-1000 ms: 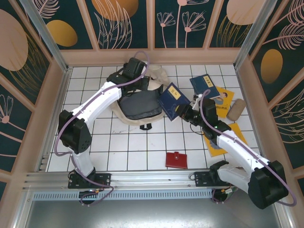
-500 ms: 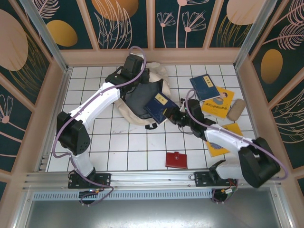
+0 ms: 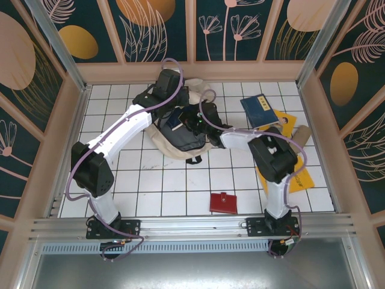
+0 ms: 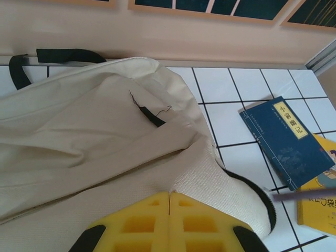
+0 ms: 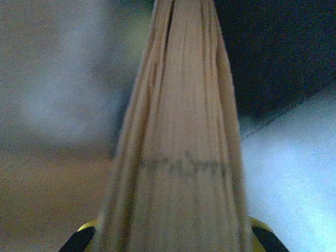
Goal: Pack the student bag
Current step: Place the book in the student bag.
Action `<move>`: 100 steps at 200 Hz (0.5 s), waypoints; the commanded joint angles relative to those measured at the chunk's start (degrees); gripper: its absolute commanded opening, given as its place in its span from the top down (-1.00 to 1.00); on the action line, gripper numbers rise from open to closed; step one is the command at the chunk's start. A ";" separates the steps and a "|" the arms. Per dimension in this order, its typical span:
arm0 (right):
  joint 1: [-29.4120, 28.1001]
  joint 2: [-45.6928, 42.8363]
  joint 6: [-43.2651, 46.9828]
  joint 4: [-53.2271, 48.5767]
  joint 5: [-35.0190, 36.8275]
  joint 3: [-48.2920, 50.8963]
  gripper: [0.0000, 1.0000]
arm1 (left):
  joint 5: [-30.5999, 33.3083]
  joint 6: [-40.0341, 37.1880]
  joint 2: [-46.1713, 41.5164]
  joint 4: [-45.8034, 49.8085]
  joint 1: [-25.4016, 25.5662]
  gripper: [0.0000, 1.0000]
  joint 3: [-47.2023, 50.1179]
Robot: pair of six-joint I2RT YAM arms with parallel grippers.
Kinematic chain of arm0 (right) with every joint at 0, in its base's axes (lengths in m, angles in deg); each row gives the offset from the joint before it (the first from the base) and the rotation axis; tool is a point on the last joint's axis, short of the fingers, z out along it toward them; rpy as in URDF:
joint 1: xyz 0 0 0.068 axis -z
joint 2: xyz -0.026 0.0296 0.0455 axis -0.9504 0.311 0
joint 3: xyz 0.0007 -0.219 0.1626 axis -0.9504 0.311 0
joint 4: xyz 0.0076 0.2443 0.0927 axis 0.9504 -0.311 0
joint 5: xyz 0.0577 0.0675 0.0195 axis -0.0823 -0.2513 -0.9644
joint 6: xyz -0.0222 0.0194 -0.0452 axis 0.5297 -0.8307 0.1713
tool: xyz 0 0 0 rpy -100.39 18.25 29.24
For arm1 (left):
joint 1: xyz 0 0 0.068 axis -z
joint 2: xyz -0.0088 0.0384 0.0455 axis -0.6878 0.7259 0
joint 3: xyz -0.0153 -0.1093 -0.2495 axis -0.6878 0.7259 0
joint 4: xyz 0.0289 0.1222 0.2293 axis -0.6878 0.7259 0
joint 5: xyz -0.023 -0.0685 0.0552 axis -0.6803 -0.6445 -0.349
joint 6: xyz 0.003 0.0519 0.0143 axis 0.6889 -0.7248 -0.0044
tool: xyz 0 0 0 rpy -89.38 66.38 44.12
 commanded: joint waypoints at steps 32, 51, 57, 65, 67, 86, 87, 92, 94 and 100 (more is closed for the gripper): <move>-1.95 9.17 -3.01 10.38 9.66 -10.81 1.00 | 0.52 1.14 -4.00 -0.17 -0.01 1.00 -0.83; -2.07 11.18 -3.59 9.56 12.48 -13.16 1.00 | 0.21 0.97 -5.74 0.55 -0.01 1.00 -0.49; -2.16 11.40 -3.82 8.60 13.67 -13.61 1.00 | 0.12 0.88 -6.02 0.78 -0.04 1.00 -0.41; -2.40 11.46 -4.27 7.63 15.18 -13.85 1.00 | -0.12 0.73 -6.22 1.18 0.00 1.00 -0.35; -2.40 11.53 -4.36 7.44 15.82 -13.84 1.00 | -0.21 0.78 -6.31 1.24 -0.05 1.00 -0.26; -2.50 13.13 -4.73 5.79 17.72 -15.54 1.00 | -0.99 0.31 -7.34 1.95 -0.01 1.00 0.49; -2.51 13.22 -4.71 5.70 17.77 -15.66 1.00 | -1.05 0.29 -7.38 2.00 -0.05 1.00 0.54; -2.51 13.75 -4.77 5.40 18.03 -16.18 1.00 | -1.03 0.11 -7.63 2.26 -0.01 1.00 0.74; -2.51 14.02 -4.77 5.38 18.07 -16.36 1.00 | -1.03 0.03 -7.74 2.34 -0.01 1.00 0.81; -2.51 14.70 -4.73 5.79 18.09 -16.84 1.00 | -1.10 -0.21 -7.94 2.70 -0.01 1.00 0.94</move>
